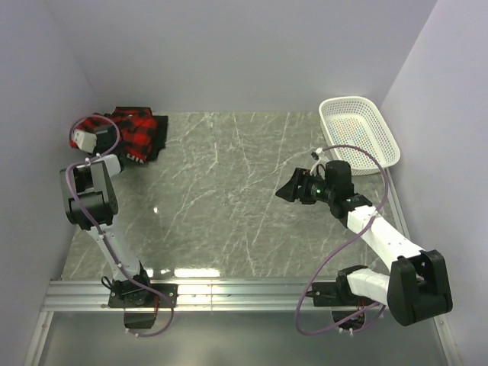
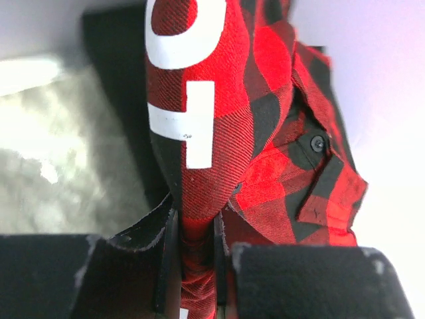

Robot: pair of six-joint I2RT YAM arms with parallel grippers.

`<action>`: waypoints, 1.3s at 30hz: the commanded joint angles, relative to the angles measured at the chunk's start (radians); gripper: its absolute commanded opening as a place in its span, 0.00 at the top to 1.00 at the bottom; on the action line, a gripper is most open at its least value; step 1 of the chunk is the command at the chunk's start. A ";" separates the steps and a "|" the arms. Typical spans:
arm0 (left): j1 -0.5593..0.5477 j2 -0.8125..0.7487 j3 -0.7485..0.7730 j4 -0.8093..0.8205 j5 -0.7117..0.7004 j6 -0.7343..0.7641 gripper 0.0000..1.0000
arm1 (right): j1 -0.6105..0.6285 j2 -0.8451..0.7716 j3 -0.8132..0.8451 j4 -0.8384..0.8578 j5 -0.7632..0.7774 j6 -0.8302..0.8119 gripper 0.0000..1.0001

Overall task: Fold and stack the long sleeve shirts
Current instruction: Neatly place the folded shirt to the corner

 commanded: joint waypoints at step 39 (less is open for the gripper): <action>-0.018 0.018 -0.108 0.276 0.367 -0.592 0.84 | -0.008 0.003 0.033 0.025 -0.014 -0.015 0.24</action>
